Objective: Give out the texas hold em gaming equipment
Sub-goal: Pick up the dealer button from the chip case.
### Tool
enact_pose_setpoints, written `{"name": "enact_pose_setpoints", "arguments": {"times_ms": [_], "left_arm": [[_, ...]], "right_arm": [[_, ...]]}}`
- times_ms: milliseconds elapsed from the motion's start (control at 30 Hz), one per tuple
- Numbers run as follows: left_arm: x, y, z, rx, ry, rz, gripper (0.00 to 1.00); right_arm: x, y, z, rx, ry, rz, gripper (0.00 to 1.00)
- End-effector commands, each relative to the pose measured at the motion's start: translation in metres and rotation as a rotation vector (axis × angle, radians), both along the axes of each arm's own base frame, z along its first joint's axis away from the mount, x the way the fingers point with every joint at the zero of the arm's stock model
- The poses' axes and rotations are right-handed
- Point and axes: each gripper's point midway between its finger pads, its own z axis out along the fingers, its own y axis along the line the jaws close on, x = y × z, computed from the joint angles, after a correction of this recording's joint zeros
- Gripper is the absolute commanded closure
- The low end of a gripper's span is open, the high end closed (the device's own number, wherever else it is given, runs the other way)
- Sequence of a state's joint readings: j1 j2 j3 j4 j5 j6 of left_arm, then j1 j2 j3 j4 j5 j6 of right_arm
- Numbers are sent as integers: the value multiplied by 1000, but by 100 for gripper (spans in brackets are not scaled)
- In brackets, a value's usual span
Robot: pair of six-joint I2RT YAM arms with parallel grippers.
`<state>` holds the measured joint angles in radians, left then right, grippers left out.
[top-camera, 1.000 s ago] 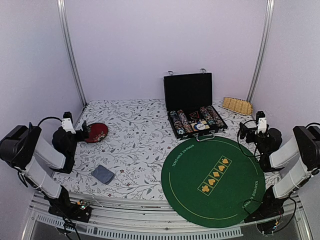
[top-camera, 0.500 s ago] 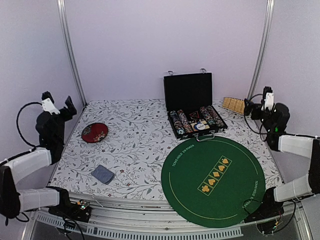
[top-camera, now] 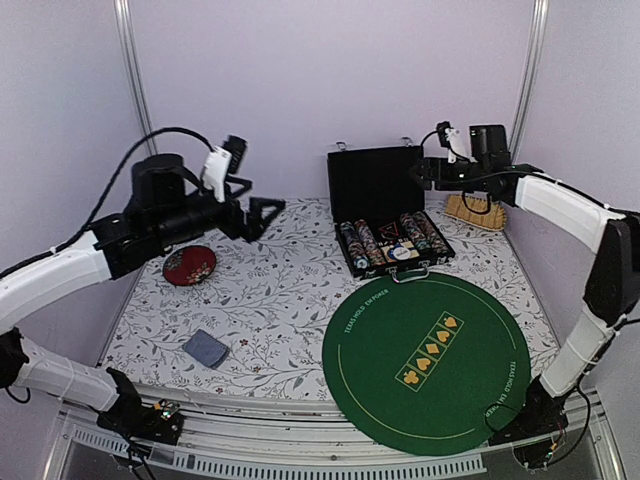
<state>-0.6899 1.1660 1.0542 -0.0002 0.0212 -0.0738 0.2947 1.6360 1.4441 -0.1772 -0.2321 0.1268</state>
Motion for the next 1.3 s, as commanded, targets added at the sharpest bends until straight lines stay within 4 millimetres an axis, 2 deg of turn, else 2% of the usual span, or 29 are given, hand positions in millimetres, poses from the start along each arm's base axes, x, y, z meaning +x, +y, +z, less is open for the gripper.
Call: {"name": "enact_pose_setpoints", "arguments": {"times_ms": [0,167,267,400,500,600,900,1267], "left_arm": [[-36,-43,-86,295,146,-211,2],[-42,-50,-117,338,208,-256,2],[-43,-47,-127,360,213,-250,2],[-43,-45,-129,362,209,-242,2],[-43,-41,-130,362,191,-232,2],[-42,-39,-131,368,179,-222,2],[-44,-39,-133,370,181,-229,2],[-46,-40,-132,366,180,-239,2]], "right_arm": [[9,-10,-91,-202,306,-106,19],[23,15,-151,-287,451,-41,20],[28,18,-184,-322,530,-27,19],[33,28,-208,-330,573,12,16],[35,32,-221,-357,593,16,19],[31,36,-225,-357,601,24,22],[12,41,-247,-409,652,29,23],[1,34,-259,-452,695,16,26]]}}
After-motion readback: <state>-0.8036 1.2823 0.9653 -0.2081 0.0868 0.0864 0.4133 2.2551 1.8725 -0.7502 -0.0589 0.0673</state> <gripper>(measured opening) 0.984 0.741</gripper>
